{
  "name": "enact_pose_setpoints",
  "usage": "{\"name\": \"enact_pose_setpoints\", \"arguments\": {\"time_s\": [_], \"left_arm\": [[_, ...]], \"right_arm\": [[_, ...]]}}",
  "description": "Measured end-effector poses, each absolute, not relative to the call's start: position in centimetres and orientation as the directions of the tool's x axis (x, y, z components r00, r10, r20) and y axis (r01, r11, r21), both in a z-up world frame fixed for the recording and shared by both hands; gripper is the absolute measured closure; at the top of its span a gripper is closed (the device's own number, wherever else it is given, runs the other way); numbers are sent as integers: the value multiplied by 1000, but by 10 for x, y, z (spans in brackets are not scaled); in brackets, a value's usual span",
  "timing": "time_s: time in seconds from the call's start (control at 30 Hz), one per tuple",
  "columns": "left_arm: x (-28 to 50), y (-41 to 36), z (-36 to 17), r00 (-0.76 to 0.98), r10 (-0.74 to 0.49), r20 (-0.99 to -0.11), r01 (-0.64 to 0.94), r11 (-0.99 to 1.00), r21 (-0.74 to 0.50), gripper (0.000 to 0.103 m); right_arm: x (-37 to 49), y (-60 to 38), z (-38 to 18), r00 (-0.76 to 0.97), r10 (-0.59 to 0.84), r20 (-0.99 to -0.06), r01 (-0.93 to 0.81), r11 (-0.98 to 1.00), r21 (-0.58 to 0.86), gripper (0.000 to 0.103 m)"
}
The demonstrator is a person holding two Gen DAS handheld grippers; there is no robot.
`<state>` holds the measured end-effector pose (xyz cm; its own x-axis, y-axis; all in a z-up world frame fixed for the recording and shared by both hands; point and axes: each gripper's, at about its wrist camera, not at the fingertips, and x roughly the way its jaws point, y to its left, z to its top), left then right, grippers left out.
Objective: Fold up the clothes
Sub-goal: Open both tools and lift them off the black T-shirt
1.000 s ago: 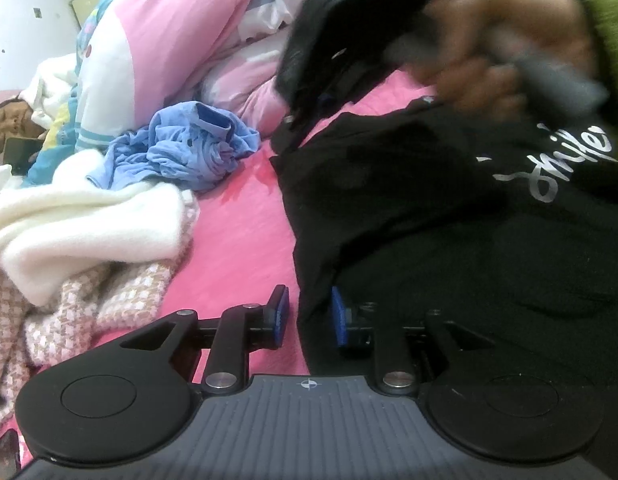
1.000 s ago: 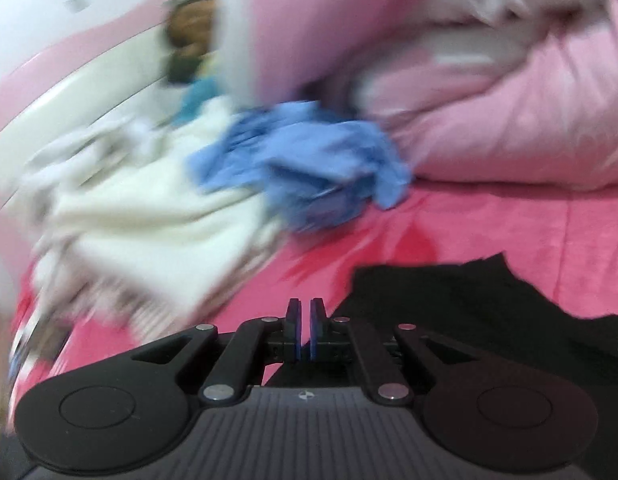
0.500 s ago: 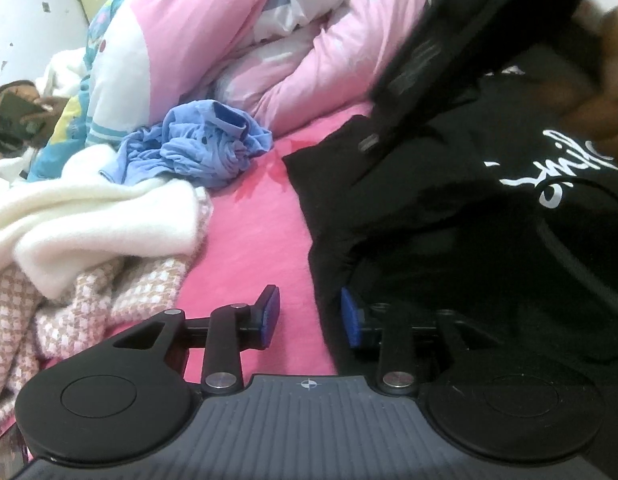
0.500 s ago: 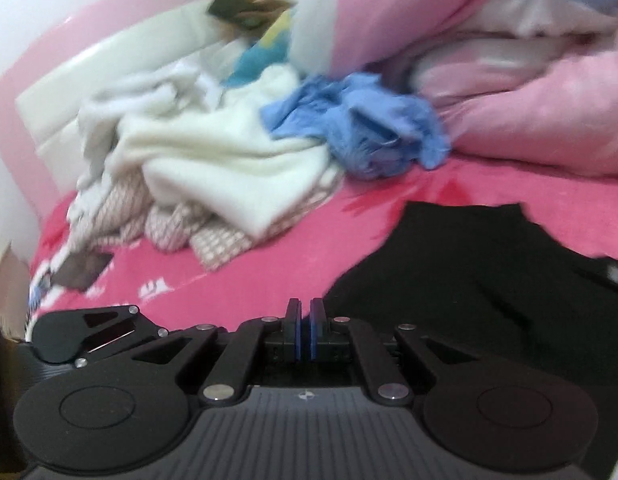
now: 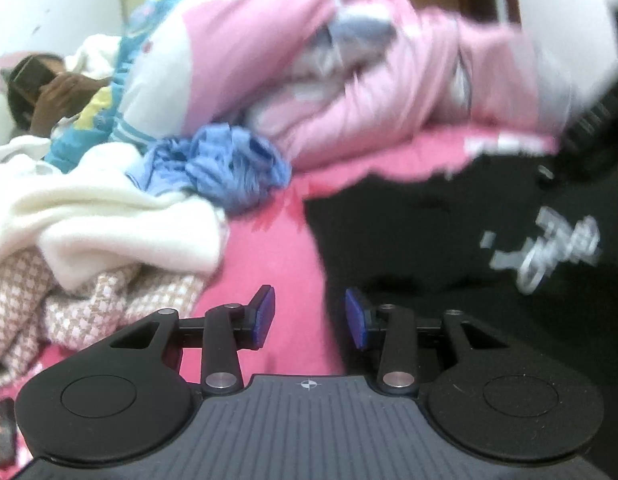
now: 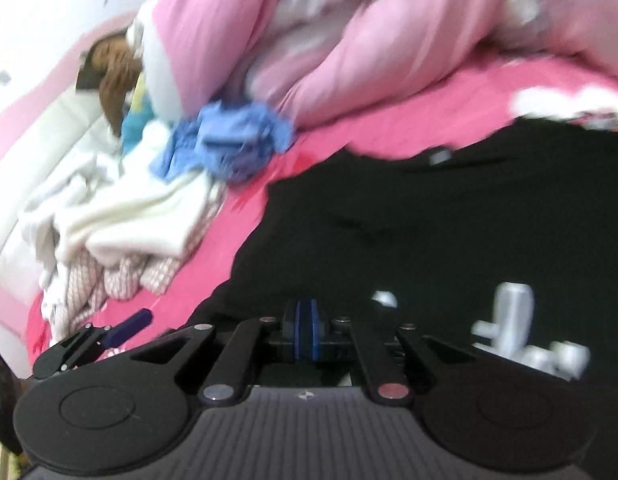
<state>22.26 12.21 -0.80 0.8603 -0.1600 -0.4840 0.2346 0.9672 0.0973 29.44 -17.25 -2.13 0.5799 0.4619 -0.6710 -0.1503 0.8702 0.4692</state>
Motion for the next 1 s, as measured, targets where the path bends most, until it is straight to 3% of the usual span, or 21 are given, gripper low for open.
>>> {"name": "enact_pose_setpoints", "arguments": {"time_s": [0.2,0.27,0.53,0.73,1.0], "left_arm": [[207,110,27,845,-305,-440,265,952,-150,60],[202,100,33,833,-328,-446,278,944,-176,60],[185,41,64,821,-344,-456,338,936,-97,55],[188,-34,62,762,-416,-496,454,890,-50,52],[202,-125,22,669,-448,-593,547,837,-15,52]], "right_arm": [[234,-265,18,676,359,-643,4,871,491,80],[216,-293,28,699,332,-633,44,864,501,76],[171,-378,65,787,233,-572,101,865,491,53],[172,-439,67,797,173,-579,150,872,467,52],[240,-499,19,682,236,-693,232,828,510,51]]}}
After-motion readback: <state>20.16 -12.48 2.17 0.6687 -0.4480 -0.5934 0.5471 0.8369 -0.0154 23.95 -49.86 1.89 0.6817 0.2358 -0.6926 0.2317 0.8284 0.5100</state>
